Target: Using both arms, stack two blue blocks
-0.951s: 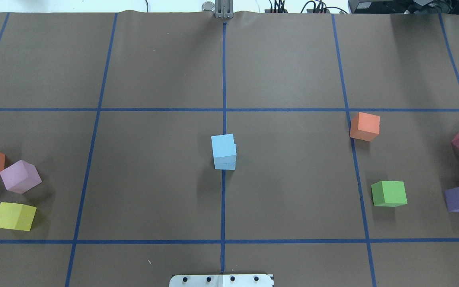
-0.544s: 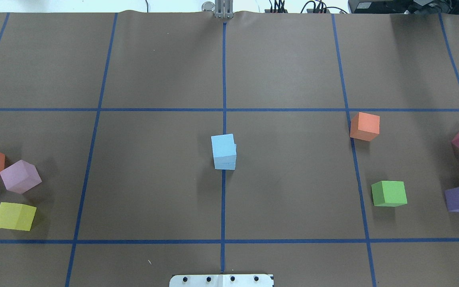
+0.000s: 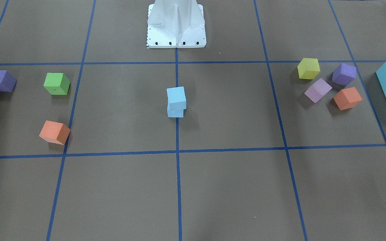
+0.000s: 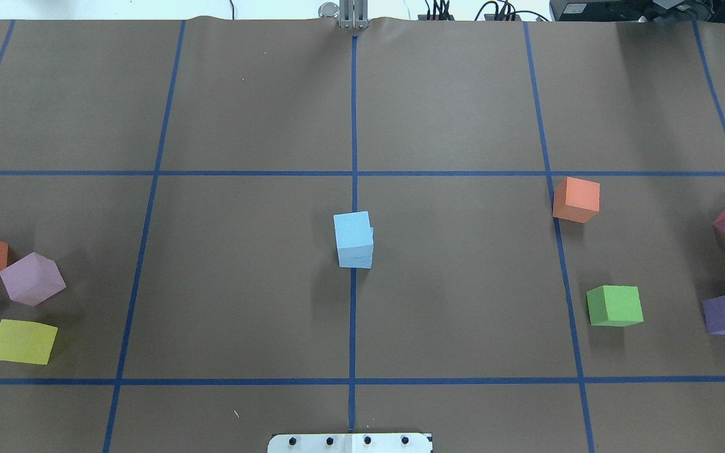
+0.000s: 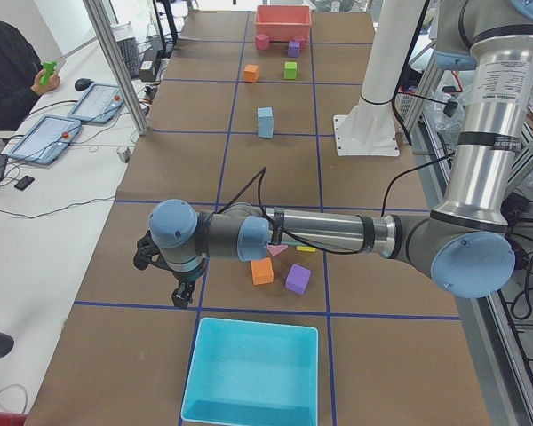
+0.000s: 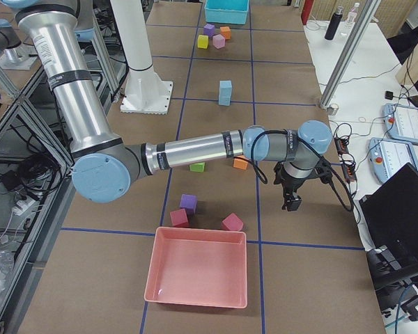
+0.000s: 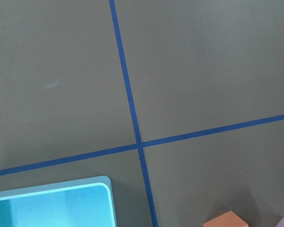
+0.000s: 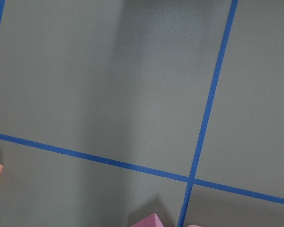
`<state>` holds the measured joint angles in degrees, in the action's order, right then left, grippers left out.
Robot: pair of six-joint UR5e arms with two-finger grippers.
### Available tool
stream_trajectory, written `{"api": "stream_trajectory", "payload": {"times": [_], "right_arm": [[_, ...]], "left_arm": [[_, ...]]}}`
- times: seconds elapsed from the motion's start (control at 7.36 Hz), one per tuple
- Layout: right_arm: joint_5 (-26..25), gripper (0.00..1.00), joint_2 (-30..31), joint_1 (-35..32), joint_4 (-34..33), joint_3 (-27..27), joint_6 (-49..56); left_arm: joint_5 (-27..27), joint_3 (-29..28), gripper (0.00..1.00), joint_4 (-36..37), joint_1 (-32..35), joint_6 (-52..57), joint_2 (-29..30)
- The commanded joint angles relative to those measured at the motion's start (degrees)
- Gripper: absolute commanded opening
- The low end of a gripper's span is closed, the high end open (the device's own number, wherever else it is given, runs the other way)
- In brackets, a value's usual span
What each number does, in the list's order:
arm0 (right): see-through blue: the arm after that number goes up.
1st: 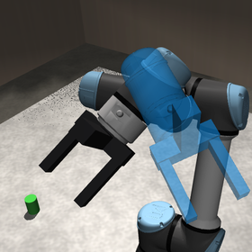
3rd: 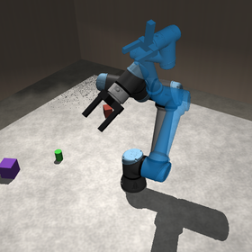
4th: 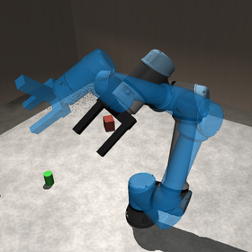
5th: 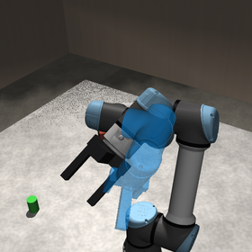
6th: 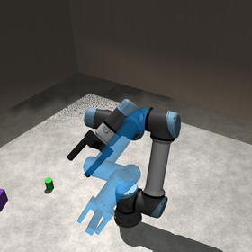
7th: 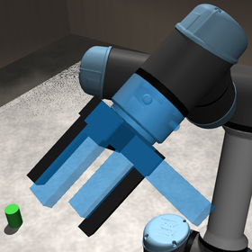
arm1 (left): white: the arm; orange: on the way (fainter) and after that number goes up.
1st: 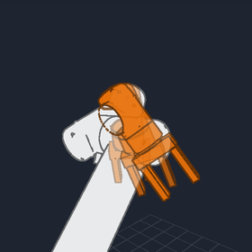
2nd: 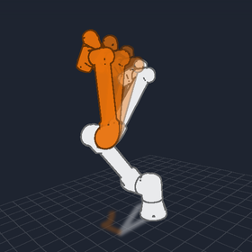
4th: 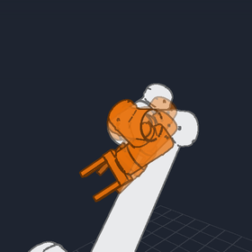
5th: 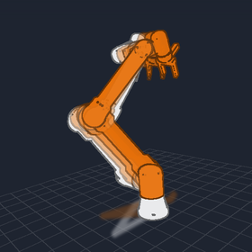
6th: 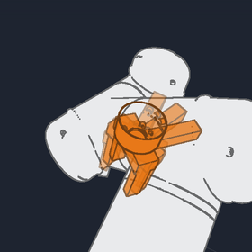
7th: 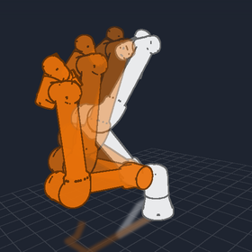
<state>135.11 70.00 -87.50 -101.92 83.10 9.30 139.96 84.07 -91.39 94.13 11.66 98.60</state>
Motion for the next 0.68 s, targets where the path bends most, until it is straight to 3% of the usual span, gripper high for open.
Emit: {"api": "stream_trajectory", "payload": {"times": [0.0,0.54], "right_arm": [[-0.5,1.00,-0.3,1.6,0.1,-0.2,-2.5],[-0.6,1.00,0.5,1.8,0.6,-0.7,-2.5]], "left_arm": [[-0.1,-1.1,0.98,-1.2,0.0,0.0,0.0],[-0.1,-0.9,0.98,-1.3,0.0,-0.2,-0.1]]}}
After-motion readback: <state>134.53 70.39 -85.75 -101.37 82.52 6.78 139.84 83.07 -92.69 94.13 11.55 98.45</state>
